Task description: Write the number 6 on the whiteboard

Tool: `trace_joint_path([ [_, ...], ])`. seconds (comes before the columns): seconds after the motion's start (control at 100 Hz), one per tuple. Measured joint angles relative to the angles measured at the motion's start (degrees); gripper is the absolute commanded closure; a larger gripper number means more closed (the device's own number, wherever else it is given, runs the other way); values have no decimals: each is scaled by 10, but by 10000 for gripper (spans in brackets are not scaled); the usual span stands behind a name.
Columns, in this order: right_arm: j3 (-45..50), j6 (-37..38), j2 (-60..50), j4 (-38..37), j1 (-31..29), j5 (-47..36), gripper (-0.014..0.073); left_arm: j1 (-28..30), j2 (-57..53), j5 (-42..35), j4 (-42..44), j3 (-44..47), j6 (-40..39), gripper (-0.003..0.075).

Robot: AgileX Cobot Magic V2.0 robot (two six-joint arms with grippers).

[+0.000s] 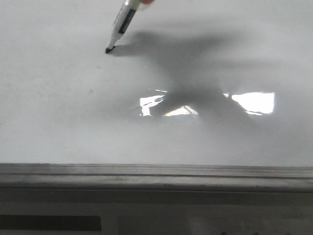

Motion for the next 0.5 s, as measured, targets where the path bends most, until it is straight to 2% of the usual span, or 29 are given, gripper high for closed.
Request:
trace_joint_path([
  [0.17,57,5,7,49,33,-16,664,0,0,-2,0,0,1,447],
  [0.27,74,5,-14,52,38,-4,664,0,0,-3,0,0,1,447],
  [0.5,35,2,-16,27,28,14,664,0,0,-4,-1,0,0,447],
])
